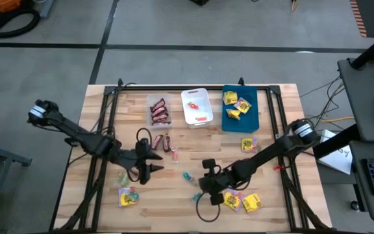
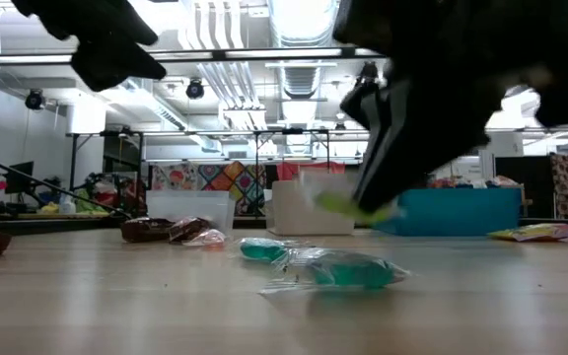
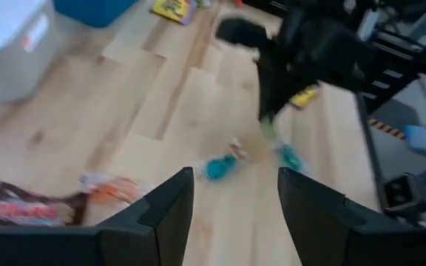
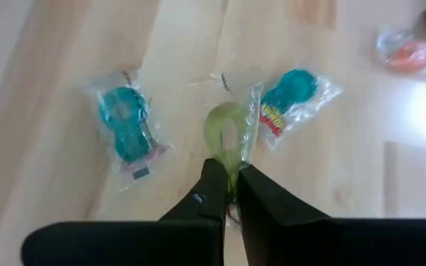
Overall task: Sort candy
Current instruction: Put the bottom center green jelly candy into the white bin
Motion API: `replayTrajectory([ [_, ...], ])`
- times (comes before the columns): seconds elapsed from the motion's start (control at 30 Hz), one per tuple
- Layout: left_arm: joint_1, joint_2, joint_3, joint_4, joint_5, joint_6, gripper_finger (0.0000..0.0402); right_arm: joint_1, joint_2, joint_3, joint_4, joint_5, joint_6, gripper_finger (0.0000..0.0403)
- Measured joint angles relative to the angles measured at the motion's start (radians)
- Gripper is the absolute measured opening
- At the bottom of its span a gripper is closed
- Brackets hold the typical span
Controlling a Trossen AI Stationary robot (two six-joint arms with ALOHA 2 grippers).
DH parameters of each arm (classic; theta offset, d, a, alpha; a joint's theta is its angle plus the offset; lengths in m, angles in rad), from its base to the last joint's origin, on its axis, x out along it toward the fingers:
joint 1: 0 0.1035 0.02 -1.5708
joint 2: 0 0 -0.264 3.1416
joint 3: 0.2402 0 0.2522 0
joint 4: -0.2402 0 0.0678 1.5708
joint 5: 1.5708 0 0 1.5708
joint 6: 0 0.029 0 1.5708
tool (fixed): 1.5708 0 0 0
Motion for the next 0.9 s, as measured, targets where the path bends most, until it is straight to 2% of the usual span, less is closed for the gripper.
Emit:
replayTrajectory([
  [0.13,-0.056,0.000,0.000,-0.009,0.000,-0.084,0.0180,-0.018,-0.079,0.000,-0.022,0.009,-0.063,0.0015],
  [0.27,-0.115,0.000,0.000,-0.010,0.001,-0.169,0.0180,-0.067,-0.158,0.000,-0.037,0.088,-0.140,0.0015],
  [0.47,-0.196,0.000,0.000,-0.013,0.001,-0.302,0.0180,-0.218,-0.255,0.000,-0.035,0.214,-0.227,0.0015],
  [0.77,-0.302,0.000,0.000,-0.013,0.000,-0.460,0.0180,-0.531,-0.267,0.000,-0.028,0.211,-0.116,0.0015],
  [0.9,-0.330,0.000,-0.001,-0.014,-0.008,-0.512,0.0180,-0.626,-0.239,0.000,-0.012,0.142,-0.099,0.0019],
])
